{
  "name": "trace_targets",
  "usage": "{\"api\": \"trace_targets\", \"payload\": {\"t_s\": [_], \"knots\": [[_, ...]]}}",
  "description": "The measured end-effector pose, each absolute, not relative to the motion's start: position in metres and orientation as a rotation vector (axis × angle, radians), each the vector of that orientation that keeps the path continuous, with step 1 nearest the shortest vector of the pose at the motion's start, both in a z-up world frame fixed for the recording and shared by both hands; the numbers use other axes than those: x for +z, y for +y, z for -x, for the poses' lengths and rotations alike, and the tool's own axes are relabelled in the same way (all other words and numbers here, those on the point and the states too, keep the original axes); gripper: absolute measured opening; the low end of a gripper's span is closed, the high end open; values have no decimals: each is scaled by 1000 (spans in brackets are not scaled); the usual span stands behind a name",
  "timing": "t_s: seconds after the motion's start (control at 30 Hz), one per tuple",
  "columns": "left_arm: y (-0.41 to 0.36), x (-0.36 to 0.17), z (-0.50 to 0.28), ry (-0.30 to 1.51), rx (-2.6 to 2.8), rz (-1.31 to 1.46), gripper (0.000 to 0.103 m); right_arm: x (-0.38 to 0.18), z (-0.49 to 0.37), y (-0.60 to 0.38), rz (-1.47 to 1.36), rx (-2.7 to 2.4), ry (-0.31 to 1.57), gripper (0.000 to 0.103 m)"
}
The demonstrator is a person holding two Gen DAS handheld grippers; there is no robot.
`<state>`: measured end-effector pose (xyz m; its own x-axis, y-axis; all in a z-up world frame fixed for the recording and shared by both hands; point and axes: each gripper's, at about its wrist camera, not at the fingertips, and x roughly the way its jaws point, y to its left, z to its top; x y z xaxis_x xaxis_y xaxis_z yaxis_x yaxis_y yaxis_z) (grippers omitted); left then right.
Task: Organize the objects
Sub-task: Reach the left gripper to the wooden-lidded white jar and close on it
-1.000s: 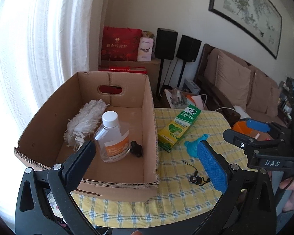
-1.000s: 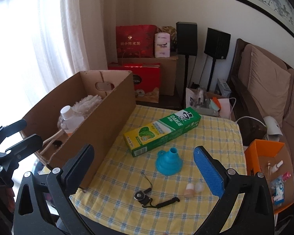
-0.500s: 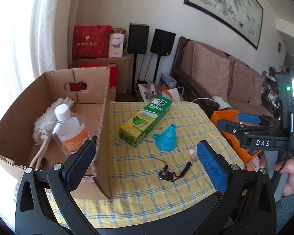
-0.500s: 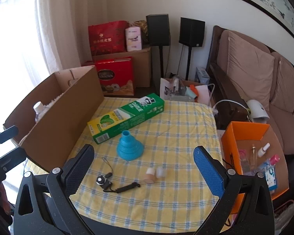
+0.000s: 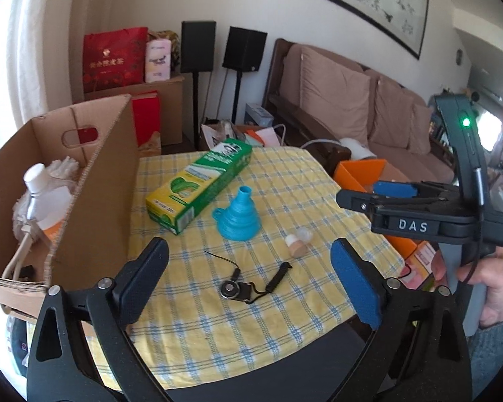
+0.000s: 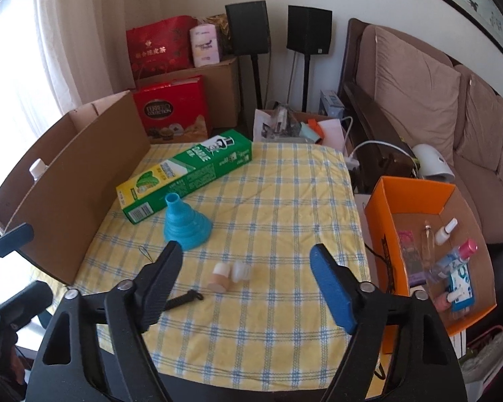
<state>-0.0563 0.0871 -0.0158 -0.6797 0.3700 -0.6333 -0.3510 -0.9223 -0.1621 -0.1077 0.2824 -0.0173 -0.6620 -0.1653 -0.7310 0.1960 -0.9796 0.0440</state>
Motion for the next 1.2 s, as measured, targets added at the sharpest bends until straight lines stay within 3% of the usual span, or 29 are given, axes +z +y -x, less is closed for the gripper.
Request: {"api": "trace_targets", "payload": {"t_s": [0.17, 0.23, 0.33, 0.67, 0.8, 1.2], "knots": [[108, -32, 63, -21, 2505, 1008, 93, -28, 112, 290, -1213, -2690, 39, 73], [117, -42, 69, -11, 2479, 1034, 79, -32, 114, 293, -1227, -2691, 29, 73], [129, -58, 80, -11, 2432, 1095, 66, -38, 118, 298, -1249, -2687, 10, 72], [158, -93, 104, -19, 2350, 1169, 62, -61, 131, 313, -1321, -2668, -35, 59], [172, -101, 111, 10, 2332, 1188, 55, -71, 138, 320, -1344, -2660, -60, 56], [197, -125, 131, 41, 2278, 1258, 39, -88, 151, 330, -1383, -2640, -106, 55]]}}
